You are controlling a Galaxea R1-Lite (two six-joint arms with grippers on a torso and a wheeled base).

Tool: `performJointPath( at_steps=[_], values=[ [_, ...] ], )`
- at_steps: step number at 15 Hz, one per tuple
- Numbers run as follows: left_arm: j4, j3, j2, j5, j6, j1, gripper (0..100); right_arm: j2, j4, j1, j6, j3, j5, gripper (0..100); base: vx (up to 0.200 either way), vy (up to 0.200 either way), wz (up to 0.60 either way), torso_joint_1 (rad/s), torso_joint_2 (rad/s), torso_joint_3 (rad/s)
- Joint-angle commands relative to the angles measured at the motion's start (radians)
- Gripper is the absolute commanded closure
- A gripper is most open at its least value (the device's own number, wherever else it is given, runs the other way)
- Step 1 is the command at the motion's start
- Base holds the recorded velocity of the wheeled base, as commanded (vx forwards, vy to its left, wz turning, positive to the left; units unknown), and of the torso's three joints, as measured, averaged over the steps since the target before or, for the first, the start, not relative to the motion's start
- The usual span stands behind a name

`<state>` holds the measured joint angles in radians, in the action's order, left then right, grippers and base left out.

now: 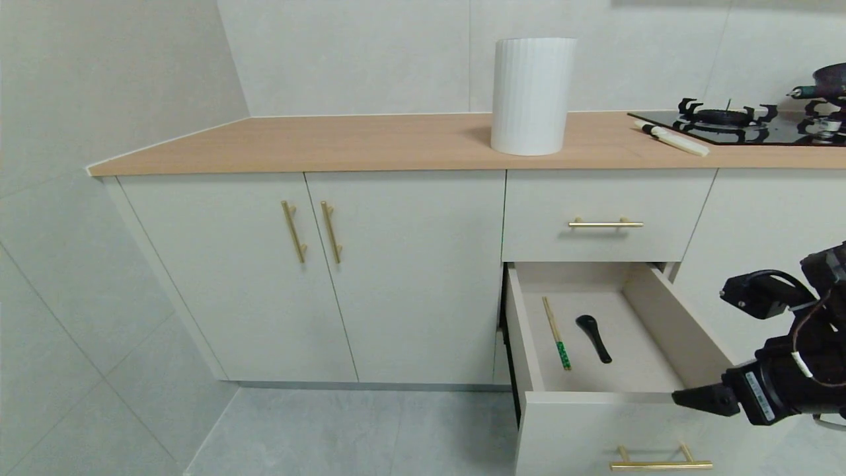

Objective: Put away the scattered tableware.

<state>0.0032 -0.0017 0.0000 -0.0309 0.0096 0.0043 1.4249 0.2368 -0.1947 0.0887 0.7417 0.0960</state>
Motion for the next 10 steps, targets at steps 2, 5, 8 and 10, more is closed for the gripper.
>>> performJointPath(
  at_steps=[2, 5, 8, 10],
  values=[
    [0.000, 0.000, 0.000, 0.000, 0.000, 0.000, 0, 0.035, 0.062, -0.048, 0.039, -0.005, -0.001, 0, 0.000, 0.000, 0.00, 0.000, 0.00, 0.000],
    [0.000, 0.000, 0.000, 0.000, 0.000, 0.000, 0, 0.123, 0.090, -0.085, 0.063, -0.021, -0.012, 0, 0.000, 0.000, 0.00, 0.000, 0.00, 0.000],
    [0.000, 0.000, 0.000, 0.000, 0.000, 0.000, 0, 0.210, 0.084, -0.091, 0.060, -0.016, -0.019, 0, 0.000, 0.000, 0.00, 0.000, 0.00, 0.000],
    [0.000, 0.000, 0.002, 0.000, 0.000, 0.000, 0, 0.272, 0.061, -0.088, 0.046, -0.008, -0.076, 0, 0.000, 0.000, 0.00, 0.000, 0.00, 0.000]
  ],
)
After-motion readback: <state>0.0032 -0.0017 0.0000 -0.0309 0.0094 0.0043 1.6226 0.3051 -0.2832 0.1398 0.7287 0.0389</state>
